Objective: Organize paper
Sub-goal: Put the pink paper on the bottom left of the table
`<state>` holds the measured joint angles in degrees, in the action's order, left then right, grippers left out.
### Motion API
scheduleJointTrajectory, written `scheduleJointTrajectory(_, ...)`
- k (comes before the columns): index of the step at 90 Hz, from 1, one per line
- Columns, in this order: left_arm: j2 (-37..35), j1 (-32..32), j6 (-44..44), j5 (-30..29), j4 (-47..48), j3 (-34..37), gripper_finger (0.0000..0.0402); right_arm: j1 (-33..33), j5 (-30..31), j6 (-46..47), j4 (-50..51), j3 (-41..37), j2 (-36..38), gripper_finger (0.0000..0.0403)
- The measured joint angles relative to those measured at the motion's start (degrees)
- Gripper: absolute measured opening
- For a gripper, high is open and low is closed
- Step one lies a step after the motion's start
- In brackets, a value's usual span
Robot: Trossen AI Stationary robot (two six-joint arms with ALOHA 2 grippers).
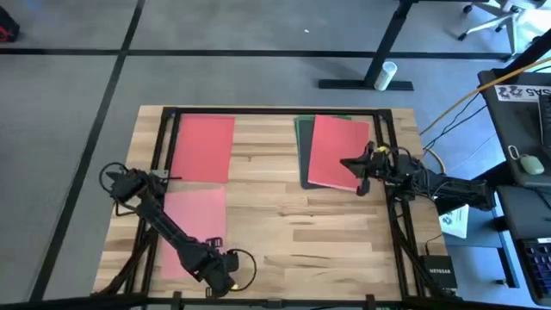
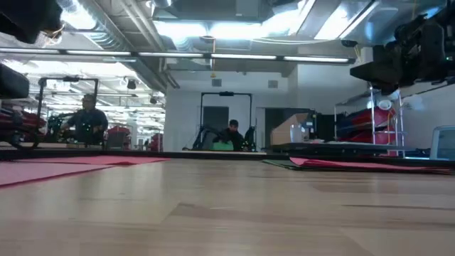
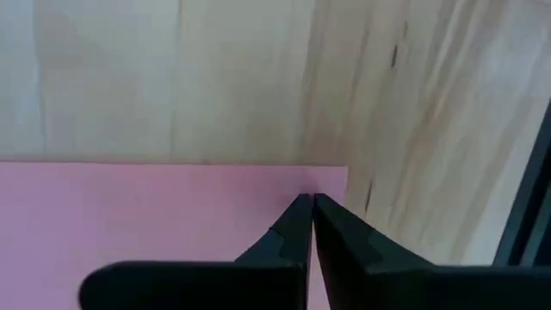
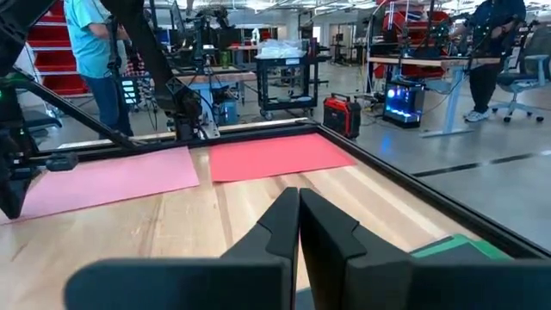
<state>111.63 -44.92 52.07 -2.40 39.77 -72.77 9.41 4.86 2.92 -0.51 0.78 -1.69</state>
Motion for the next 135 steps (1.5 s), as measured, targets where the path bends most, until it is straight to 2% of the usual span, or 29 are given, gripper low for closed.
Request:
scheduleJointTrajectory(30, 0.03, -0.35, -0.43, 1.57, -0.19, -0.08, 0.0000, -0.02, 0.00, 0.00, 0.00, 0.00, 0.00, 0.0001)
scheduleJointTrajectory(46, 0.22, 1.10, -3.65, 1.00, 1.19, -2.61, 0.0000, -0.02, 0.00, 0.00, 0.00, 0.00, 0.00, 0.0001)
scheduleJointTrajectory(70, 0.22, 5.73, 0.30, -3.06, 18.17, -6.96, 0.0000, -0.02, 0.00, 0.00, 0.00, 0.00, 0.00, 0.0001)
scheduleJointTrajectory(91, 0.11, 10.46, 15.36, -10.99, 34.86, -6.58, 0.0000, 0.00, 0.00, -0.01, 0.00, 0.00, 0.00, 0.0001)
scheduleJointTrajectory(102, 0.09, 12.87, 16.42, -13.95, 32.35, -4.56, 0.0000, -0.01, 0.00, 0.00, 0.00, 0.00, 0.00, 0.0001)
scheduleJointTrajectory(120, 0.07, 15.51, 15.53, -14.39, 22.72, 1.63, 0.0000, -0.02, -1.52, 0.02, 0.17, 0.00, 0.02, 0.0001)
scheduleJointTrajectory(135, -0.07, 16.19, 13.06, -14.90, 16.99, 2.78, 0.0000, 0.00, -2.09, 0.02, 0.24, 0.00, 0.00, 0.0001)
